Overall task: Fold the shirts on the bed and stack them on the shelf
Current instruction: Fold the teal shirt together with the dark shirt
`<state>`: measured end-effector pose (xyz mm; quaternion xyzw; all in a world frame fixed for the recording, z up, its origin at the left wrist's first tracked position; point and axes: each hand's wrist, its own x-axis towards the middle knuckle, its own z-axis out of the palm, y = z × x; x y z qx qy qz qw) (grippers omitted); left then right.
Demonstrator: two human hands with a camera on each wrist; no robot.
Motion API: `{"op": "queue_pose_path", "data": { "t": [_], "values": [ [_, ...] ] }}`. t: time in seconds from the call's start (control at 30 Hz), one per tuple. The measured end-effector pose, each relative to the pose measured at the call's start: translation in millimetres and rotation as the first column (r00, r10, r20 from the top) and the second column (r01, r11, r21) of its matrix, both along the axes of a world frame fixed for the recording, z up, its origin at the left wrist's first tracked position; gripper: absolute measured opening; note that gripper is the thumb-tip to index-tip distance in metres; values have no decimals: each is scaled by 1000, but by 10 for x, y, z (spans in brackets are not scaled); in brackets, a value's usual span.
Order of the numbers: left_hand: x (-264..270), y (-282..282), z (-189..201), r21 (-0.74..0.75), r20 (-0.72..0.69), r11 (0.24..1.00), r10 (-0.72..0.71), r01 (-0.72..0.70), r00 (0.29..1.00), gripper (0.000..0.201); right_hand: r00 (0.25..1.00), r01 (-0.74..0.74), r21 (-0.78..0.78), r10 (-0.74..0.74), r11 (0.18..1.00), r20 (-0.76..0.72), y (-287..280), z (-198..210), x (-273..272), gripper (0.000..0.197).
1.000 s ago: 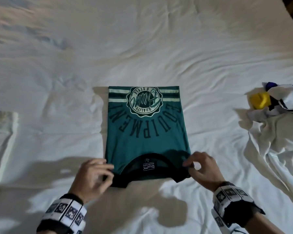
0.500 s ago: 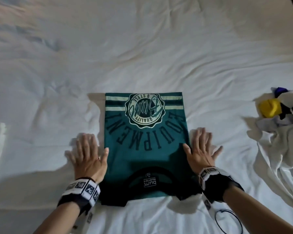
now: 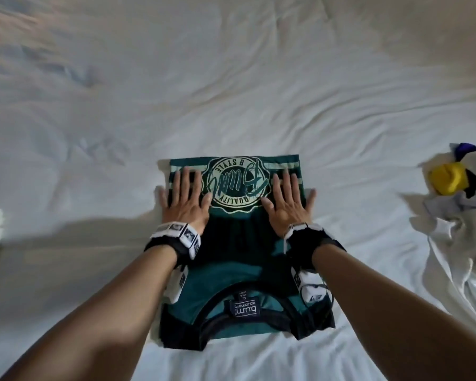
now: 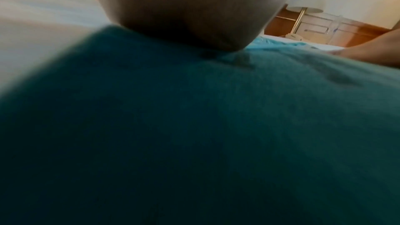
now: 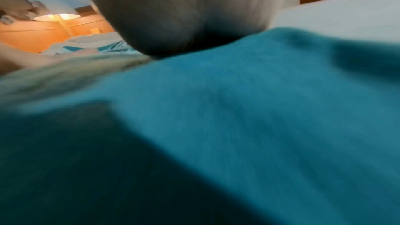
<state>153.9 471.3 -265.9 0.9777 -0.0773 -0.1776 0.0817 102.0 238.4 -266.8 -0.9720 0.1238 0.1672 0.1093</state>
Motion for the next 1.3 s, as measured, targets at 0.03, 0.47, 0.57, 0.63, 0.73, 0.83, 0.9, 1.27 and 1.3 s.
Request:
{"op": "queue_pose_path", "data": {
  "t": [0.03, 0.47, 0.57, 0.63, 0.73, 0.83, 0.9, 1.27, 1.3],
  "values": [
    [-99, 69, -10, 0, 16, 999, 36, -36, 999, 59, 999, 35, 9, -35, 999, -5, -2, 0, -112, 66],
    [-1660, 584, 365, -80, -25, 949, 303, -304, 953, 70, 964, 257, 80, -262, 963, 56, 85, 349, -1616, 85],
    [-1737, 710, 364, -157, -148, 883, 421, -442, 895, 53, 892, 442, 285, -451, 850, -37, -31, 470, -1649, 66],
    [-1754, 763, 353, -175, -220, 870, 422, -461, 880, 41, 837, 544, 365, -519, 756, -171, -98, 516, -1670, 52],
    [-1749, 822, 438, -266, -297, 863, 351, -430, 888, 31, 855, 518, 417, -459, 747, -242, -200, 563, -1715, 38],
    [-1771, 863, 602, -345, -355, 831, 314, -436, 880, 31, 837, 515, 530, -529, 674, -140, -399, 636, -1771, 34],
    [-1832, 835, 659, -305, -375, 874, 256, -380, 891, 25, 741, 605, 603, -645, 519, -187, -496, 669, -1870, 33],
    [-1165, -641, 1015, -287, 55, 950, -110, 121, 992, 42, 256, 594, 591, -568, -546, -782, 285, 492, -2387, 35],
    [-1065, -829, 1021, -301, 59, 926, -219, 227, 974, 40, 266, 606, 580, -548, -545, -793, 390, 478, -2351, 29]
  ]
}}
